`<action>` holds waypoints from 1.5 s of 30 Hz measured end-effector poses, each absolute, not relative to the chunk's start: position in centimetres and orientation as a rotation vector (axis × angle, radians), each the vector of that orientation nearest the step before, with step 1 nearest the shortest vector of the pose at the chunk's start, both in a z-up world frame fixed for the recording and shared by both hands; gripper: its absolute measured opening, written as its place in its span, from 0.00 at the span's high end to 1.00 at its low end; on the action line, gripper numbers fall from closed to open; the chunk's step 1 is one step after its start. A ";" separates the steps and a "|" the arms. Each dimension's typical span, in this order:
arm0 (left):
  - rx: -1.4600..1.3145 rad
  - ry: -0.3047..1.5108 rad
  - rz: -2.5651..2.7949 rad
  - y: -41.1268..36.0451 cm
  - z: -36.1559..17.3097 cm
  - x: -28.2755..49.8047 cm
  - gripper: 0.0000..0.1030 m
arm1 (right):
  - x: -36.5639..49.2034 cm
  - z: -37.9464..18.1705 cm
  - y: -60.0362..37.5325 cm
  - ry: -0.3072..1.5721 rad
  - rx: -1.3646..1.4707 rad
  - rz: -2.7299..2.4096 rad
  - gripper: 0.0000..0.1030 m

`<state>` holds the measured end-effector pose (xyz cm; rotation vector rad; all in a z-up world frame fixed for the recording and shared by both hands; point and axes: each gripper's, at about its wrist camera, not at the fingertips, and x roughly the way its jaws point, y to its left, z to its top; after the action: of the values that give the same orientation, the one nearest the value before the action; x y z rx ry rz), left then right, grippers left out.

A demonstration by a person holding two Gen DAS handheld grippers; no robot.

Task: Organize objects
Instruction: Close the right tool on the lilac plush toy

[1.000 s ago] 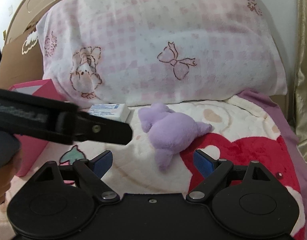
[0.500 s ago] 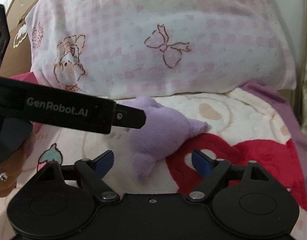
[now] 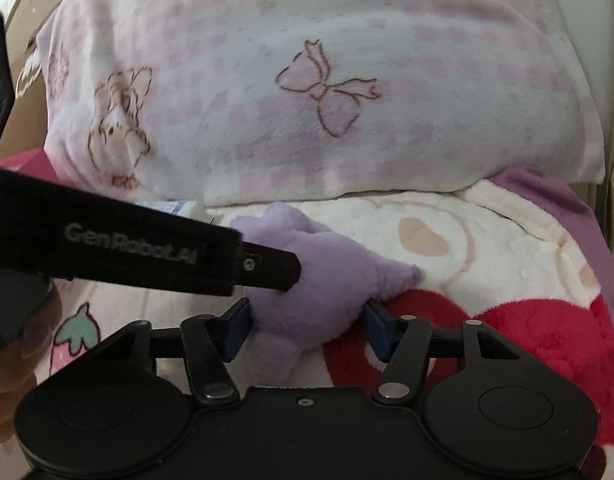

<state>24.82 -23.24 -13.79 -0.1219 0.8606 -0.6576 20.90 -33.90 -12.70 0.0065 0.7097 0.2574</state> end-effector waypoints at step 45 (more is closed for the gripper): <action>-0.061 0.857 -0.732 -20.7 -13.5 21.0 0.57 | 15.9 -11.5 -34.6 0.778 -0.112 0.300 0.24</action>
<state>21.00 -20.70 -13.47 -0.0606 0.8567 -0.7321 15.86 -34.62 -11.48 -0.1120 0.7783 0.2995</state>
